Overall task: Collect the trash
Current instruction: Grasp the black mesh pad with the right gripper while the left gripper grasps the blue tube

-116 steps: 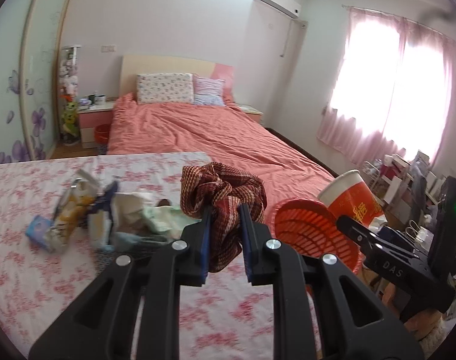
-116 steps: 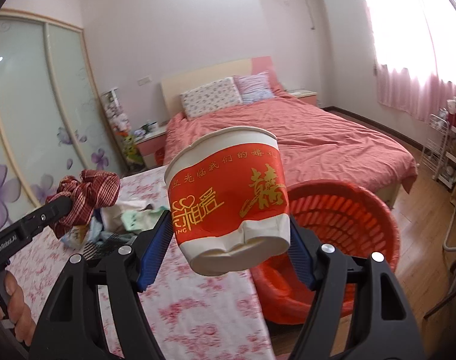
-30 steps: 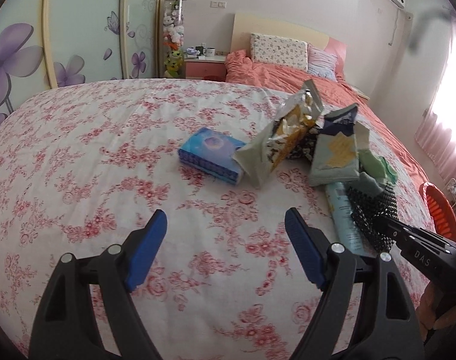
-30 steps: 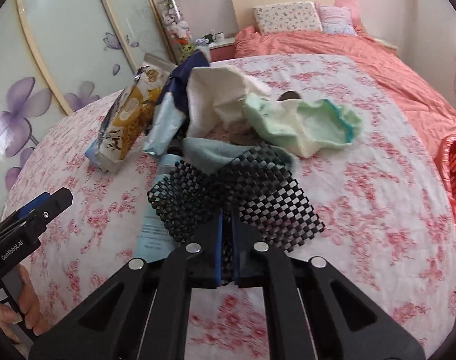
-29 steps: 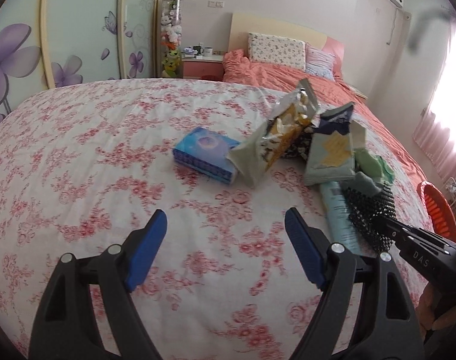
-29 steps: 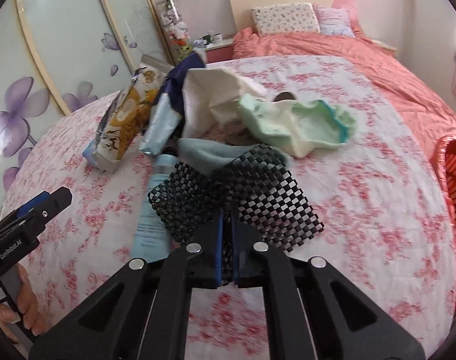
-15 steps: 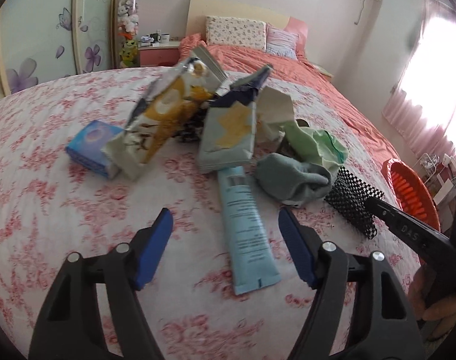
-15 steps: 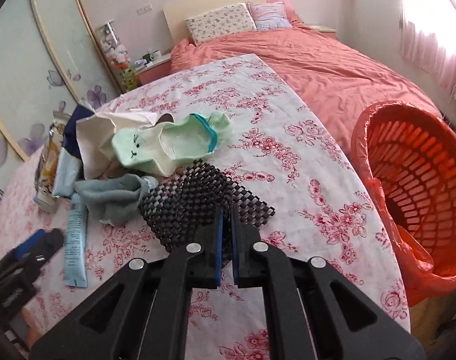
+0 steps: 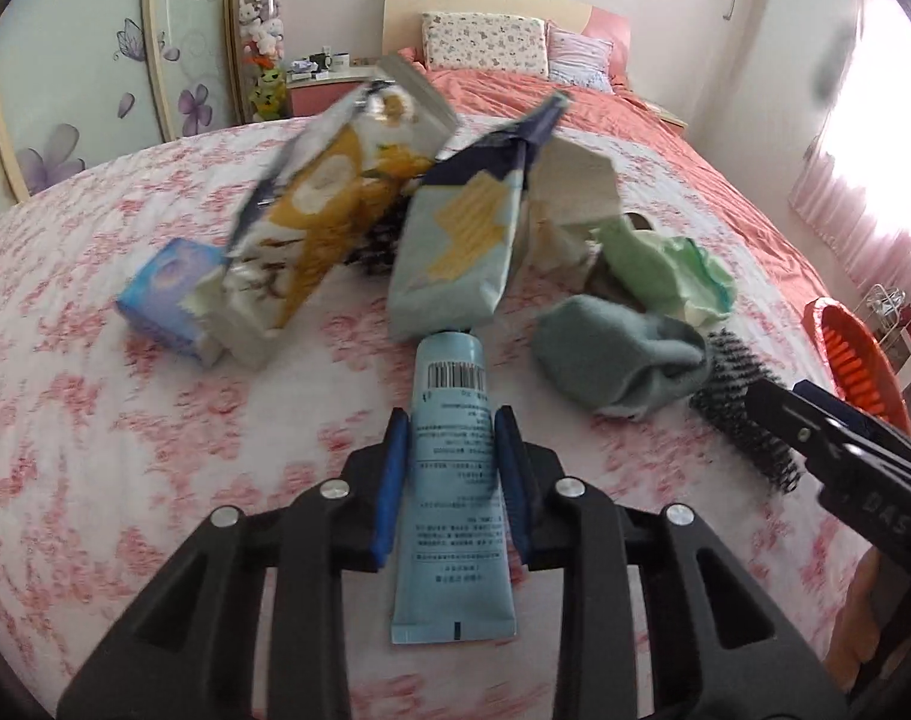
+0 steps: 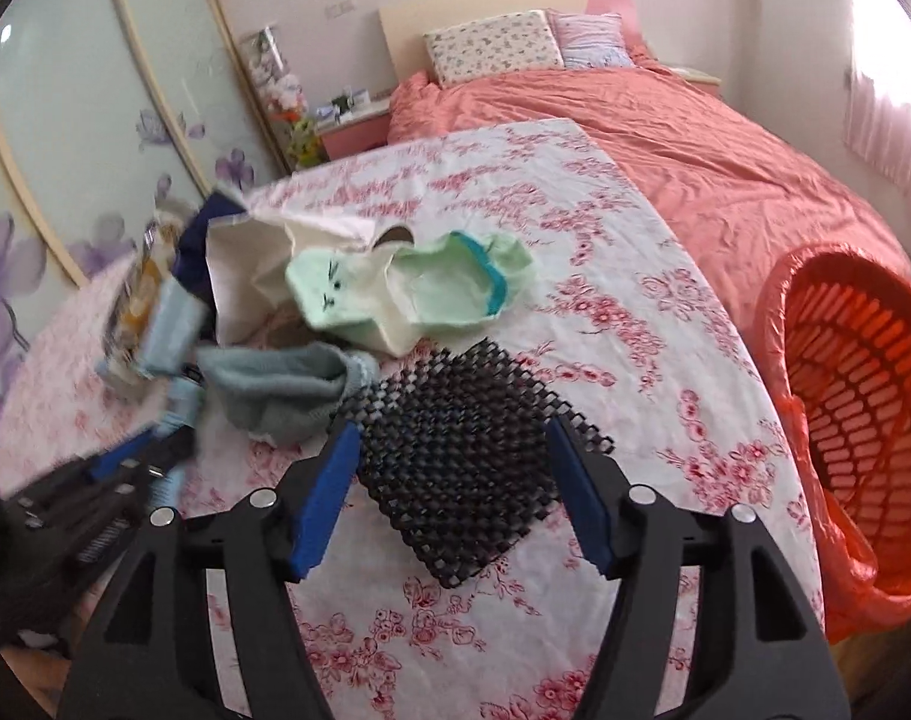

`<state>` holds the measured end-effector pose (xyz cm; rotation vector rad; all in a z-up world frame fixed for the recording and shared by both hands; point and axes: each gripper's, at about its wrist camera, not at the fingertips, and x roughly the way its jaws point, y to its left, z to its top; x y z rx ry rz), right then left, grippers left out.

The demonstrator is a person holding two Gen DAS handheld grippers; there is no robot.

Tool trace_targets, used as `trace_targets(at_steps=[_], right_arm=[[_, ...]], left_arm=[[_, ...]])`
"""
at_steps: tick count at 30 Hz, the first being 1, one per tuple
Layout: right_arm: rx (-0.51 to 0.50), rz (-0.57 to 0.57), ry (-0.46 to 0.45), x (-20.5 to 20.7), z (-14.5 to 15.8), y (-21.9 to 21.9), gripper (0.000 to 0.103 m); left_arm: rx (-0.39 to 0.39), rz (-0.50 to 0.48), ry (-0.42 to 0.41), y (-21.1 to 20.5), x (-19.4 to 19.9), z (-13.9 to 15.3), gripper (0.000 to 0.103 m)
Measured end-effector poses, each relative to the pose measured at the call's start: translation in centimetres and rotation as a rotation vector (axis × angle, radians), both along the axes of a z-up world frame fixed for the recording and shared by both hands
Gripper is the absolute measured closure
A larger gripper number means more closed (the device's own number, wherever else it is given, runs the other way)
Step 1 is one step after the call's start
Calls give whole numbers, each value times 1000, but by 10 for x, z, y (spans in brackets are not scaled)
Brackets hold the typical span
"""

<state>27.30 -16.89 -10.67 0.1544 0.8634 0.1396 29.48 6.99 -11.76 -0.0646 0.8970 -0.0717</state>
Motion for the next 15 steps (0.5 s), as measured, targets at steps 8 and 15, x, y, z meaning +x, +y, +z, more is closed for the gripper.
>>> trace_targets(at_steps=[8,15], right_arm=[[-86,-3,-1,1,-5,6,46],[-62,-24,1,1,-6,-5,62]], left_arm=[[-5,-6,-5,12,-4,0,72],[-26,-9,-6,14,-5,0,70]])
